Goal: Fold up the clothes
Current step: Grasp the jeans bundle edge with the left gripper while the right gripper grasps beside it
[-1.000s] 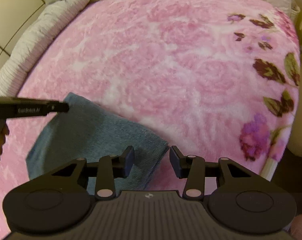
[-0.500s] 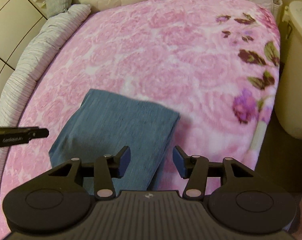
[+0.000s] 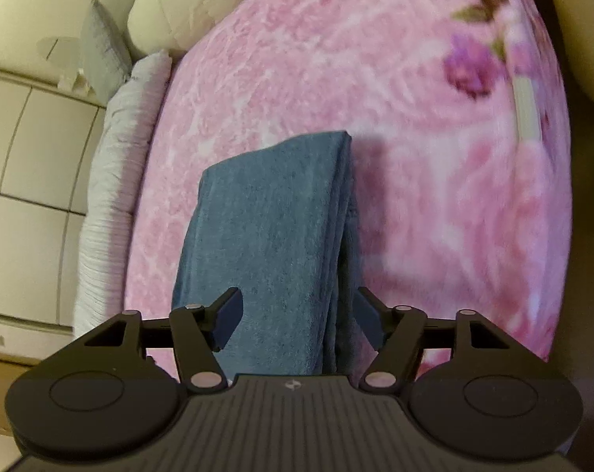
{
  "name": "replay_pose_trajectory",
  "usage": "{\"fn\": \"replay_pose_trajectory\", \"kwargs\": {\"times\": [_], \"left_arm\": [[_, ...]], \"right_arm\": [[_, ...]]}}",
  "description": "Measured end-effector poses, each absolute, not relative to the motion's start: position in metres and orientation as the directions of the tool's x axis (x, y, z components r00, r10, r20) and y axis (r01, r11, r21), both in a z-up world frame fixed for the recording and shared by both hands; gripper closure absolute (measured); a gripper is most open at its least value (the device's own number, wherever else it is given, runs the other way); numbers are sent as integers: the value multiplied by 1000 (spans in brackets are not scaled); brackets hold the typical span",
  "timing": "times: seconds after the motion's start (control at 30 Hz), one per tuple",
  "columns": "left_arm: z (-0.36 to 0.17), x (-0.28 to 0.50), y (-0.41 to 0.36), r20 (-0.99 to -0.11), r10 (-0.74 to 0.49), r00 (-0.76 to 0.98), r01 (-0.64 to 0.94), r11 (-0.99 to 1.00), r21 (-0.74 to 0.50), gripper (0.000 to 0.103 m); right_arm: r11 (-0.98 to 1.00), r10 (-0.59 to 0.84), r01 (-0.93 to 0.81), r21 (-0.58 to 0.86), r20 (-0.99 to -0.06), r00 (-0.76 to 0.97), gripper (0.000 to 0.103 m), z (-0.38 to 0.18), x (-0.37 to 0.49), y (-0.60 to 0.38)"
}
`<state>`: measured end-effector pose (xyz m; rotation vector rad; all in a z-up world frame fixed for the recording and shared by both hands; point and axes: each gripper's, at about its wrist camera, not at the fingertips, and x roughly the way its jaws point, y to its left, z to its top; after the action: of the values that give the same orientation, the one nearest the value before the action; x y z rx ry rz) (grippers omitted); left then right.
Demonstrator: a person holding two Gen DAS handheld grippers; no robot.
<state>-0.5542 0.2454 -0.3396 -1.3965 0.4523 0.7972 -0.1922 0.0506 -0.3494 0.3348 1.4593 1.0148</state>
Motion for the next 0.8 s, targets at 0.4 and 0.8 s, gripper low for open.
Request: {"fn": "replay_pose_trajectory", "kwargs": {"times": [0.4, 0.8], "left_arm": [[-409, -548, 222, -609, 323, 724, -572, -211, -792, 56], [-434, -526, 234, -542, 390, 744, -472, -266, -840, 49]], "right_arm": [[548, 754, -292, 784, -614, -234, 18, -405, -176, 77], [467, 803, -291, 835, -538, -255, 26, -425, -147, 138]]}}
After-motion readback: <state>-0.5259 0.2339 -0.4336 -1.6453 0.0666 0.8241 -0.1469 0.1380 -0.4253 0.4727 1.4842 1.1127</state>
